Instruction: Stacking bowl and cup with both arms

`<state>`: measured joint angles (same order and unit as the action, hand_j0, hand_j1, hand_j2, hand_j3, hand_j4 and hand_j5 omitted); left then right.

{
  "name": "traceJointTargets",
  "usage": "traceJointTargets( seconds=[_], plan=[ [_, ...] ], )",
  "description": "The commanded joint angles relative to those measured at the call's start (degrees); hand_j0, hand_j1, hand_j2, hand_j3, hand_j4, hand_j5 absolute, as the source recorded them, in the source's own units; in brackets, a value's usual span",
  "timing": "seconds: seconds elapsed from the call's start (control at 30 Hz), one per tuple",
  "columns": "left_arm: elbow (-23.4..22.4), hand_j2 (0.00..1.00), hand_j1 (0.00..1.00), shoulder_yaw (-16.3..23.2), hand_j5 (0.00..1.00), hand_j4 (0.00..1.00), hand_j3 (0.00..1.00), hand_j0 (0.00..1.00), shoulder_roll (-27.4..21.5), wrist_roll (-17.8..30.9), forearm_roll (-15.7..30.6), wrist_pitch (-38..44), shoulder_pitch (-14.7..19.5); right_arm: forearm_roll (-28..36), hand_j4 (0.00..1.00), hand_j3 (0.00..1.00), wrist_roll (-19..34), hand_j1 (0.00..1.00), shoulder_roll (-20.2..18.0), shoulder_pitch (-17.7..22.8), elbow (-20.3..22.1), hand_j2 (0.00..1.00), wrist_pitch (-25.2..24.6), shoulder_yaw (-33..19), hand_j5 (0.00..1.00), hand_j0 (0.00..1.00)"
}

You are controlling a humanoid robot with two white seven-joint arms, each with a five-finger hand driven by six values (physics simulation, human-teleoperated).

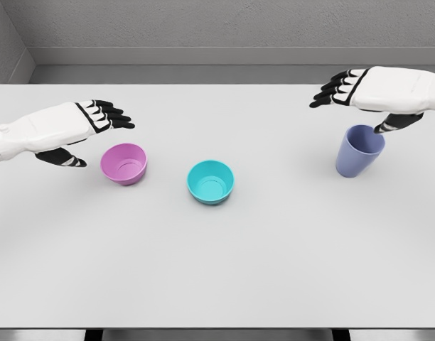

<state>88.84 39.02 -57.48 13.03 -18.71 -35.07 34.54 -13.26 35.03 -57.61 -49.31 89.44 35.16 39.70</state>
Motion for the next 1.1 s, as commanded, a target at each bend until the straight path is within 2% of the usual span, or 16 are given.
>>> traceJointTargets(
  seconds=[0.0,0.13,0.2,0.23,0.27,0.3,0.37,0.4,0.6,0.9,1.0,1.07],
  plan=[
    [0.28,1.0,1.0,0.0,1.0,1.0,1.0,1.0,-0.08,-0.02,0.43,0.07,0.0,0.25,1.0,1.0,-0.03,1.0,-0.04,0.0,0.03,1.0,-0.16,-0.06,1.0,1.0],
    [-0.24,1.0,1.0,0.26,1.0,1.0,1.0,1.0,-0.78,-0.2,0.34,0.07,0.61,0.34,1.0,1.0,-0.03,1.0,-0.04,-0.18,-0.06,1.0,-0.16,-0.14,1.0,1.0],
    [-2.18,1.0,1.0,2.72,1.0,1.0,1.0,1.0,-0.87,-0.2,0.16,0.07,1.58,0.34,1.0,1.0,-0.03,1.0,-0.13,-0.35,-0.15,1.0,-0.16,-0.23,1.0,1.0],
    [-2.26,1.0,1.0,4.74,1.0,1.0,1.0,1.0,-1.05,-0.03,-0.8,0.07,2.81,0.26,1.0,1.0,-0.03,1.0,-0.22,-0.44,-0.15,1.0,-0.16,-0.23,1.0,1.0],
    [-2.26,1.0,1.0,5.71,1.0,1.0,1.0,1.0,-0.79,0.06,-4.13,0.07,4.04,0.34,1.0,1.0,-0.03,1.0,-0.22,-0.53,-0.5,1.0,-0.16,-0.23,1.0,1.0],
    [-2.26,1.0,1.0,6.06,1.0,1.0,1.0,1.0,0.18,1.29,-7.04,0.07,4.48,0.43,1.0,1.0,-0.03,1.0,-0.31,-0.7,-0.76,1.0,-0.16,-0.32,1.0,1.0],
    [-2.26,1.0,1.0,6.68,1.0,1.0,1.0,1.0,2.81,9.63,-7.31,0.07,6.33,0.87,1.0,1.0,-0.03,1.0,-0.84,-0.7,-2.78,1.0,-0.16,-0.41,1.0,1.0],
    [-2.44,1.0,1.0,6.59,1.0,1.0,1.0,1.0,3.69,11.67,-6.96,0.07,7.12,0.87,1.0,1.0,-0.03,1.0,-0.84,-1.49,-3.66,1.0,-0.16,-1.64,1.0,1.0],
    [-2.44,1.0,1.0,6.68,1.0,1.0,1.0,1.0,4.57,11.75,-2.83,0.07,7.12,0.52,1.0,1.0,-0.03,1.0,-1.54,-0.97,-3.84,1.0,-0.16,-1.73,1.0,1.0],
    [-6.48,1.0,1.0,7.47,1.0,1.0,1.0,1.0,6.95,11.84,-3.35,0.07,7.21,0.69,1.0,1.0,-0.03,1.0,-1.63,0.35,-4.63,1.0,-0.16,-1.46,1.0,1.0],
    [-6.57,1.0,1.0,8.09,1.0,1.0,1.0,1.0,7.48,11.84,-3.35,0.07,7.21,0.96,1.0,1.0,-0.03,1.0,-3.12,0.7,-4.8,1.0,-0.16,-1.46,1.0,1.0],
    [-6.57,1.0,1.0,8.26,1.0,1.0,1.0,1.0,7.74,11.84,-3.44,0.07,7.21,1.05,1.0,1.0,-0.03,1.0,-3.21,0.7,-7.09,1.0,-0.16,-1.46,1.0,1.0]
  ],
)
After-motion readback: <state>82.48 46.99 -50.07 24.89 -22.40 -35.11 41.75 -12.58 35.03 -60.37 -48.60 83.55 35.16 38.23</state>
